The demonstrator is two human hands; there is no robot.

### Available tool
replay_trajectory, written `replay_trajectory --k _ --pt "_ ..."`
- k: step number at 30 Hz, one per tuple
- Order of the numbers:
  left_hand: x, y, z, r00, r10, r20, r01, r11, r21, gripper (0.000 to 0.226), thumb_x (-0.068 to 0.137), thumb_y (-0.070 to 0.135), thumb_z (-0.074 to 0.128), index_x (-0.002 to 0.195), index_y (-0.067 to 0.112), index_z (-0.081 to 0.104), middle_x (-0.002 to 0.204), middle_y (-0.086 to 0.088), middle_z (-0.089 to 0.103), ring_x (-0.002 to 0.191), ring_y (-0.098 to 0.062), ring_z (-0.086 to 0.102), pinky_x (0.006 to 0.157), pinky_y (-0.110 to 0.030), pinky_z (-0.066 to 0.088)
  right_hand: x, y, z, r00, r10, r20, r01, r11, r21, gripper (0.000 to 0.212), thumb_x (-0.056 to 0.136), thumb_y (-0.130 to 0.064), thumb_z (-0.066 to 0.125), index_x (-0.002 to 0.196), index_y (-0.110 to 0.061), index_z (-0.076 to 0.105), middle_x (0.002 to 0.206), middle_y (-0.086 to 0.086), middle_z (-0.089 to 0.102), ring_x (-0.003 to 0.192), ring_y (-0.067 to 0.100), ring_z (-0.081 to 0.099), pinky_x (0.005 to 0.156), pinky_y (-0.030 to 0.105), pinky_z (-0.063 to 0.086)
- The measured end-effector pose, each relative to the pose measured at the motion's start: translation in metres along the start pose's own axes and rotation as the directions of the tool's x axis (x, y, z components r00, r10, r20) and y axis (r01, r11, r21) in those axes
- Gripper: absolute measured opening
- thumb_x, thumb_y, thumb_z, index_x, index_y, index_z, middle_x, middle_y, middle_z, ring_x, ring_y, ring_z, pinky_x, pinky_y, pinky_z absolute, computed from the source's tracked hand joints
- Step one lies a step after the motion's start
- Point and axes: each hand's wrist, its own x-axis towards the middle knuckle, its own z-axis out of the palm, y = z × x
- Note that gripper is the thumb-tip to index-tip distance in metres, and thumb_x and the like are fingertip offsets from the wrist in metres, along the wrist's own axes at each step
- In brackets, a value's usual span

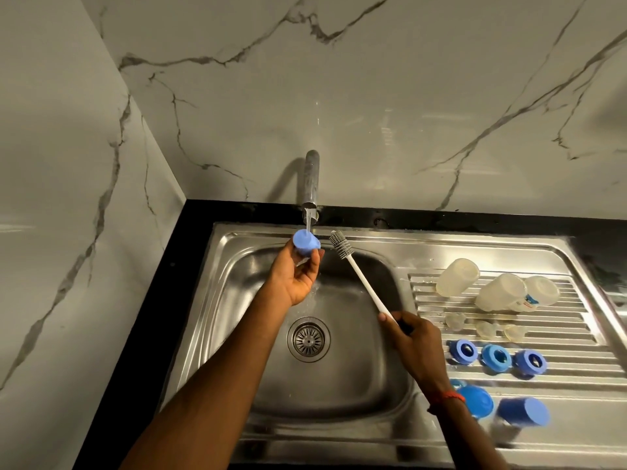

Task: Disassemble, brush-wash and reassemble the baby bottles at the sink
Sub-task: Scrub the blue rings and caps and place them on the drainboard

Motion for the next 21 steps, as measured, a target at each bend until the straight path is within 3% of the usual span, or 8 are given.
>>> replay_trajectory --k 3,6,7,9,11,13,19,21 --pt "0.001 -0.002 0.0 1.0 -0.007 0.001 0.007 1.0 -0.004 0.045 0.092 0.029 0.07 0.121 -0.005 0.06 0.112 -0.024 0.063 0.088 -0.03 0.067 0.055 -0.027 0.061 -0.001 0.001 -0.002 1.0 0.012 0.005 -0.012 1.0 0.005 0.038 0.082 -0.053 0.063 0.086 -0.018 0.076 0.065 -0.002 0.068 0.057 0.005 0.059 0.052 0.013 0.045" --pt "-0.005 -0.001 0.002 0.996 0.088 0.017 -0.089 0.969 0.232 0.037 0.093 0.025 0.069 0.121 0.002 0.061 0.106 -0.019 0.065 0.088 -0.026 0.066 0.063 -0.032 0.063 -0.002 -0.001 -0.003 1.0 0.026 0.017 -0.026 1.0 0.014 0.038 0.081 -0.053 0.062 0.085 -0.017 0.076 0.065 -0.002 0.067 0.057 0.005 0.059 0.052 0.012 0.045" --pt "-0.006 0.0 0.002 0.984 0.173 0.039 -0.175 0.914 0.366 0.031 0.093 0.02 0.068 0.121 0.007 0.06 0.104 -0.016 0.066 0.086 -0.025 0.067 0.066 -0.033 0.062 -0.001 -0.001 -0.004 1.0 0.024 0.017 -0.025 1.0 0.013 0.038 0.08 -0.053 0.062 0.084 -0.017 0.076 0.064 -0.002 0.067 0.056 0.005 0.059 0.052 0.012 0.045" --pt "-0.006 0.001 -0.003 0.921 0.362 0.142 -0.371 0.711 0.597 0.038 0.089 0.004 0.071 0.124 0.012 0.06 0.106 -0.011 0.068 0.083 -0.02 0.069 0.07 -0.031 0.06 -0.001 -0.002 -0.005 1.0 0.022 0.016 -0.022 1.0 0.011 0.038 0.08 -0.054 0.062 0.083 -0.018 0.076 0.062 -0.003 0.066 0.055 0.004 0.058 0.052 0.012 0.044" --pt "-0.005 0.006 -0.009 0.833 0.477 0.28 -0.509 0.463 0.725 0.05 0.08 -0.004 0.077 0.126 0.008 0.063 0.11 -0.009 0.071 0.088 -0.018 0.071 0.074 -0.025 0.06 0.0 -0.002 -0.004 0.999 0.024 0.021 -0.024 1.0 0.007 0.039 0.08 -0.054 0.062 0.085 -0.019 0.076 0.066 -0.002 0.068 0.059 0.006 0.06 0.053 0.011 0.045" --pt "-0.006 0.01 -0.014 0.776 0.511 0.37 -0.56 0.288 0.777 0.056 0.072 -0.003 0.084 0.124 0.01 0.067 0.109 -0.005 0.074 0.094 -0.017 0.072 0.076 -0.022 0.058 0.0 -0.004 -0.002 1.0 0.02 0.022 -0.02 1.0 0.001 0.036 0.083 -0.052 0.062 0.087 -0.018 0.076 0.07 -0.001 0.07 0.063 0.006 0.062 0.053 0.01 0.046" --pt "-0.017 0.014 -0.013 0.66 0.594 0.461 -0.621 0.084 0.779 0.057 0.066 -0.003 0.088 0.113 0.024 0.07 0.105 0.01 0.073 0.095 -0.002 0.069 0.078 -0.017 0.056 0.0 -0.01 0.003 0.999 0.01 0.033 -0.009 1.0 -0.007 0.024 0.088 -0.037 0.069 0.088 -0.014 0.076 0.074 0.005 0.071 0.065 0.005 0.063 0.055 0.009 0.046" --pt "-0.017 0.016 -0.015 0.657 0.616 0.435 -0.612 0.098 0.785 0.055 0.068 0.0 0.088 0.114 0.024 0.07 0.105 0.011 0.074 0.095 -0.004 0.07 0.077 -0.019 0.057 -0.001 -0.012 0.002 0.999 0.019 0.034 -0.018 1.0 -0.013 0.025 0.088 -0.039 0.068 0.089 -0.016 0.076 0.075 0.004 0.072 0.063 0.009 0.064 0.054 0.008 0.047"
